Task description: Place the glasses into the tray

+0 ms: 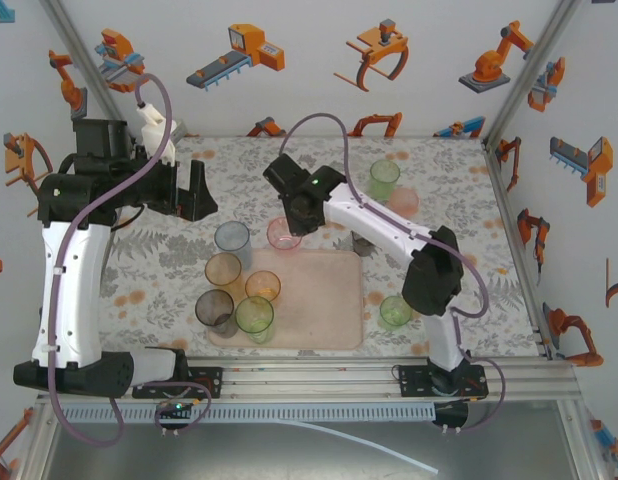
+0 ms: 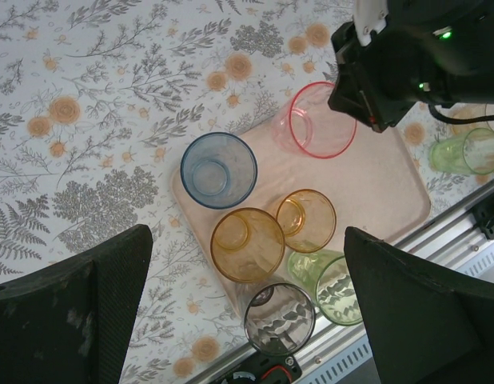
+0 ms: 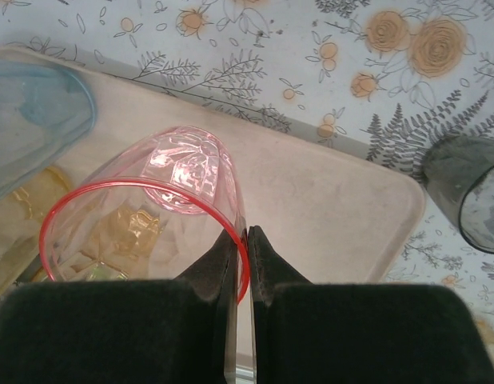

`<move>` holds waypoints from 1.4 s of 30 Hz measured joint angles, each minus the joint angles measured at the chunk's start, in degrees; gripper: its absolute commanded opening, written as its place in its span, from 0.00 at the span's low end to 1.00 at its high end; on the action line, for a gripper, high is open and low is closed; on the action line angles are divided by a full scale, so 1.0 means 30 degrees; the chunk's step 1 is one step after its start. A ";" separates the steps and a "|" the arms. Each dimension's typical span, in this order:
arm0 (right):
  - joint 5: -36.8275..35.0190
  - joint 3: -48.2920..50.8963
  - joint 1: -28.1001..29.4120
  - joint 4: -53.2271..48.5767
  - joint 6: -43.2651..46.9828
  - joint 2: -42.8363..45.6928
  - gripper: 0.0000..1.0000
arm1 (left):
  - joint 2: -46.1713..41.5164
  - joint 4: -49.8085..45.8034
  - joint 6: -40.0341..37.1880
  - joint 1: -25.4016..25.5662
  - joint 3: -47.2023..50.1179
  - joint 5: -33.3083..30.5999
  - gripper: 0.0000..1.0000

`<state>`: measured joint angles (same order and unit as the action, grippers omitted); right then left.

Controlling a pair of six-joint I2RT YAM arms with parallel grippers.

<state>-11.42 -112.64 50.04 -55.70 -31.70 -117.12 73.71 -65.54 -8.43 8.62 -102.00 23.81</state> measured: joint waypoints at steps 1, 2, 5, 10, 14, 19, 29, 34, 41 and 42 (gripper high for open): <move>0.0000 -0.0109 0.0095 -0.0007 0.0000 -0.0175 0.10 | -0.0007 0.0000 0.0000 0.0000 0.0000 0.0000 0.97; 0.0000 -0.0153 0.0189 0.0015 -0.0007 -0.0291 0.10 | -0.0022 -0.0007 0.0000 0.0000 0.0000 0.0007 0.97; 0.0000 -0.0160 0.0495 0.0015 -0.0022 -0.0495 0.10 | -0.0087 0.0000 0.0007 0.0000 0.0000 0.0007 0.97; 0.0029 -0.0299 0.0772 0.0095 -0.0175 -0.0816 0.10 | -0.0175 -0.0007 0.0007 0.0000 0.0000 0.0015 0.97; 0.0066 -0.0299 0.0801 0.0372 -0.0350 -0.1209 0.10 | -0.0182 -0.0007 0.0007 0.0000 0.0000 0.0015 0.97; 0.0160 -0.0007 0.0801 0.0852 -0.0503 -0.1486 0.10 | -0.0197 0.0000 0.0007 0.0000 0.0000 0.0015 0.97; 0.0510 0.1035 0.0801 0.1938 -0.0838 -0.1515 0.11 | -0.0197 -0.0007 0.0007 0.0000 0.0000 0.0015 0.97; 0.0517 0.1035 0.0801 0.2215 -0.0954 -0.1574 0.11 | -0.0197 -0.0007 0.0007 0.0000 0.0000 0.0015 0.97; 0.0510 0.1056 0.0801 0.2244 -0.0969 -0.1880 0.11 | -0.0197 -0.0007 0.0007 0.0000 0.0000 0.0015 0.97; 0.0517 0.1056 0.0801 0.2237 -0.0976 -0.1945 0.11 | -0.0197 -0.0007 0.0015 -0.0007 0.0000 0.0029 0.97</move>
<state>-9.87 -109.47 52.45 -48.99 -34.63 -122.96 73.12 -65.56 -8.38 8.60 -102.00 23.90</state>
